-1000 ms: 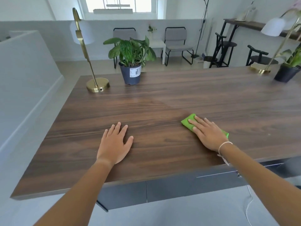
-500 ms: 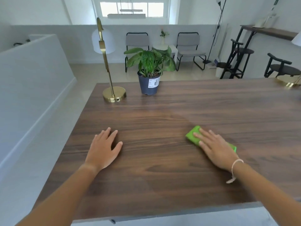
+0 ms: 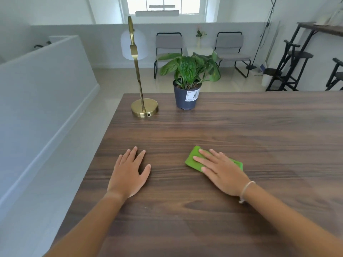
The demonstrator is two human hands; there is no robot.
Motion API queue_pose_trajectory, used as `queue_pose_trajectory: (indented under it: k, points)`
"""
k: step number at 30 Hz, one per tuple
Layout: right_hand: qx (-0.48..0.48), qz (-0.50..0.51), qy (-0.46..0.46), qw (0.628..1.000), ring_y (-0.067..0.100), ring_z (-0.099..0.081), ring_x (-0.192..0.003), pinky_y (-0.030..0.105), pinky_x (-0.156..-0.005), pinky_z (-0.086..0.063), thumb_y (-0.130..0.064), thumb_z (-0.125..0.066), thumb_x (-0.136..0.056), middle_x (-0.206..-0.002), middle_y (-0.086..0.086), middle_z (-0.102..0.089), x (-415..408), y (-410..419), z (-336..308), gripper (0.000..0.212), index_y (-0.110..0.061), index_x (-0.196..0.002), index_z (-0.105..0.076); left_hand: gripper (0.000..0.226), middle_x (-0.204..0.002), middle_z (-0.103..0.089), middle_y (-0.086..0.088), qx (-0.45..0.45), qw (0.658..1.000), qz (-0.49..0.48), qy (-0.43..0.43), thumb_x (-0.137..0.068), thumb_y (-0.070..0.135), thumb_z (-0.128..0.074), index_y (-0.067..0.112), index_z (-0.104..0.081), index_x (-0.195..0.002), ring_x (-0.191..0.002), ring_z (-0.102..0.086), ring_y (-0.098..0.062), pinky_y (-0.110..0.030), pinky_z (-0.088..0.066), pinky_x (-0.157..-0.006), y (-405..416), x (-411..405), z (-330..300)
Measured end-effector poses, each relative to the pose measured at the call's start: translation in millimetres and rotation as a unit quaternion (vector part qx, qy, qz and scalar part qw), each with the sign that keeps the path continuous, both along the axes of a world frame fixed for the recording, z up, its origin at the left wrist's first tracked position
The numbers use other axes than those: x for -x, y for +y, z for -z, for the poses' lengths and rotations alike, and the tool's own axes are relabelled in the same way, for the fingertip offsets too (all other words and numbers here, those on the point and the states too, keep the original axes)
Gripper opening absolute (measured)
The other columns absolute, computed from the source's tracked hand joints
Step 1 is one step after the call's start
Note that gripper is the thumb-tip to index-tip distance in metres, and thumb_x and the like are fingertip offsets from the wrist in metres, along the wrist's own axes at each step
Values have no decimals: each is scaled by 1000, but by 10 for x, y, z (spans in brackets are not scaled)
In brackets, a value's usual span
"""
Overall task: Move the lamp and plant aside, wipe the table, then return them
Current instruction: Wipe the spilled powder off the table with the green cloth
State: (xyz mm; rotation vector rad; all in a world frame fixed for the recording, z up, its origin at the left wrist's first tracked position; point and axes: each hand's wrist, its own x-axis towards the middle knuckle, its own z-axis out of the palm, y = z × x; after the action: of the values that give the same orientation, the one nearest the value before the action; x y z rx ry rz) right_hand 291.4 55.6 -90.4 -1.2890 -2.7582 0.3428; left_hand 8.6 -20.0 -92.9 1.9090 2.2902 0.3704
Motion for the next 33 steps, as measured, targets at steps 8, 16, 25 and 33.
queue_pose_trajectory:
  k: [8,16,25,33]
  points:
    - [-20,200,-23,979,31,-17,-142,45,-116,-15,-37,-21,-97,-158,-3,-15,99,1160,35,46,-36,-143,-21,58,-159,-12,0,-1,1000,-18,-8,-94,46,-31,27,-18,-147,-147,-5,-17,-33,0,-119,-44,-37,-34]
    - [-10,-119,17,993,24,-11,-145,38,-117,-8,-61,4,-83,-157,-9,-15,732,-261,32,68,-40,-142,-22,51,-158,-17,-2,-33,989,-124,-74,-96,34,-35,21,-27,-145,-146,-12,-18,-33,-10,-119,-553,127,-89]
    - [-10,126,-23,992,30,-15,-144,44,-117,-13,-37,-23,-97,-158,-4,-13,306,241,36,46,-37,-143,-20,47,-154,-29,-3,-37,991,-117,-60,-96,33,-34,18,-38,-140,-144,-20,-18,-27,-11,-116,-1008,373,-97]
    - [-17,-24,24,999,29,-18,-144,42,-116,-11,-64,12,-80,-156,-6,-21,1380,-1493,8,77,-38,-141,-26,45,-154,-28,-8,-46,995,-43,-74,-96,24,-36,14,-37,-141,-144,-20,-23,-29,-12,-116,-1085,603,-28]
